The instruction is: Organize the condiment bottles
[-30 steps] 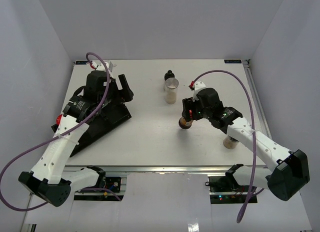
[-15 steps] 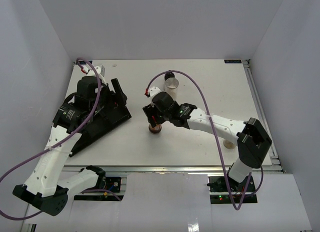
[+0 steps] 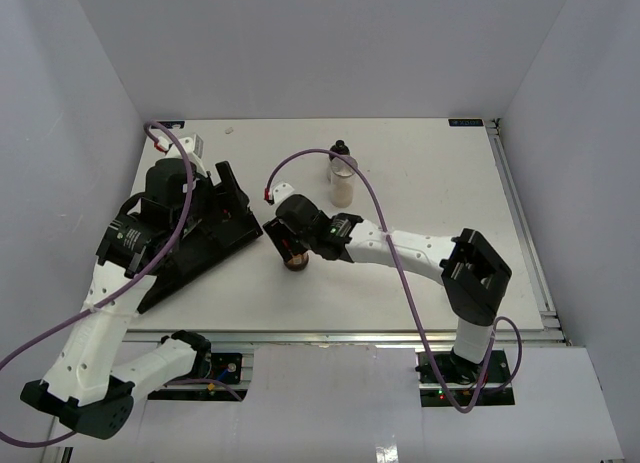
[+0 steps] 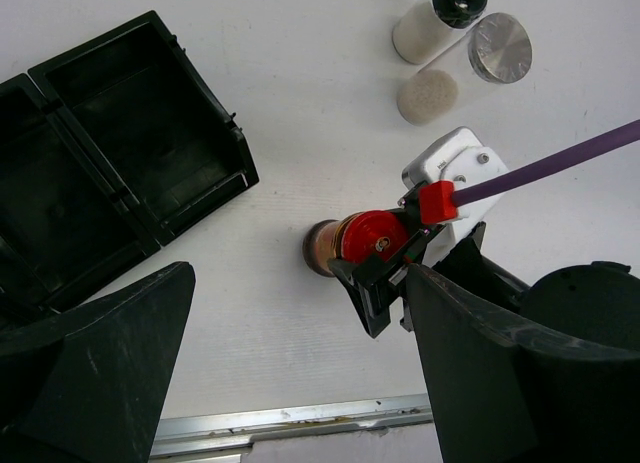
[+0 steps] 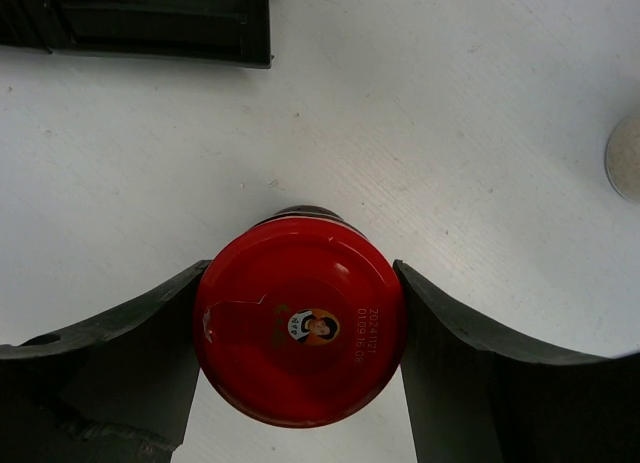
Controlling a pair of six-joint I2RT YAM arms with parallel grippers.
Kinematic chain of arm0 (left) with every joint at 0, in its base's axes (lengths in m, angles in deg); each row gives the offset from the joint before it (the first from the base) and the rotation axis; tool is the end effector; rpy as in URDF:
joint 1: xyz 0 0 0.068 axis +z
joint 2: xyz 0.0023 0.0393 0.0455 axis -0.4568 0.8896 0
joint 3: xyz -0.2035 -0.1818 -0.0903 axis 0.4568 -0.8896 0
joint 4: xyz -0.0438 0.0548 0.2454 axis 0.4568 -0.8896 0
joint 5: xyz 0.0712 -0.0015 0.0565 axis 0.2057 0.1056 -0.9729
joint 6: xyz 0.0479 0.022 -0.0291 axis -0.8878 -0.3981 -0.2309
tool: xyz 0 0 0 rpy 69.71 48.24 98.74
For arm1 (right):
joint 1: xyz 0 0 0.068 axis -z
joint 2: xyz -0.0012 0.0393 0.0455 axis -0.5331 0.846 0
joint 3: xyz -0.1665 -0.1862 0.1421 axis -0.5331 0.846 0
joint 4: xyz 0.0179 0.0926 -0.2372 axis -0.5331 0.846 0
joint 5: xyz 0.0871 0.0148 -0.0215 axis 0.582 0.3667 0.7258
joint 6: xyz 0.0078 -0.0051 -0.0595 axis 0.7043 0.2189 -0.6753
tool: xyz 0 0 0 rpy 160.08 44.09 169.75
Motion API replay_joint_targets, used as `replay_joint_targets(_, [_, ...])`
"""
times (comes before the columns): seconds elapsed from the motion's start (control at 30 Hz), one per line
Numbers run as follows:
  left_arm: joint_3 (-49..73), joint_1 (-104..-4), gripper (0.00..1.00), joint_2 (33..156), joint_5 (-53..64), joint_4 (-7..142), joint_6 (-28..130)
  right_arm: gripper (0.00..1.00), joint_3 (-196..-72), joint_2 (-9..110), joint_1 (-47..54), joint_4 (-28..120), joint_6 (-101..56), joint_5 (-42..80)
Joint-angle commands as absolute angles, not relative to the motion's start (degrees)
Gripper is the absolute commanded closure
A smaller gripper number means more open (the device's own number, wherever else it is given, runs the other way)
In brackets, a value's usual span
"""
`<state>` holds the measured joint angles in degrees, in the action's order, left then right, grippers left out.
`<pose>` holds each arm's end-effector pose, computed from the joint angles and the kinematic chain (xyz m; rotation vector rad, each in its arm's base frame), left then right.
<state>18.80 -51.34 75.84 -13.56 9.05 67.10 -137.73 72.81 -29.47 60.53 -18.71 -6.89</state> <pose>0.1522 -0.0593 0.4257 -0.1764 2.1738 -0.3193 0.2099 0.3609 0.2694 -0.8057 2.0861 0.3461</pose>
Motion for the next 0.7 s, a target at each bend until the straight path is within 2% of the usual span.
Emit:
replay_joint_targets(0.0, [17.9,-51.1,0.02,74.0,-13.8,9.6,66.7,0.64,-139.2,71.0,-30.2,54.4,-17.9,-10.3])
replay_joint_targets(0.1, [17.9,-51.1,0.02,73.9,-13.8,9.4,66.5,0.50,-138.7,70.4,-30.4,54.5,-17.8,-11.0])
replay_joint_targets(0.17, [18.1,-51.1,0.02,73.8,-13.7,9.2,66.5,0.31,-138.6,70.0,-30.4,54.6,-17.8,-11.2])
replay_joint_targets(0.23, [18.6,-51.1,0.02,73.8,-13.5,9.1,66.4,0.20,-138.6,69.7,-30.4,54.7,-17.8,-11.4])
replay_joint_targets(0.4, [19.8,-51.2,0.02,74.3,-13.1,8.4,65.8,0.13,-140.9,69.3,-30.4,55.9,-19.0,-12.4])
replay_joint_targets(0.5, [20.9,-51.1,0.02,74.8,-12.6,8.0,65.3,0.02,-143.2,69.2,-30.4,57.5,-20.3,-12.5])
replay_joint_targets(0.67, [20.4,-51.1,0.02,75.6,-9.3,8.7,62.9,0.02,-147.0,68.0,-29.9,62.2,-21.1,-17.2])
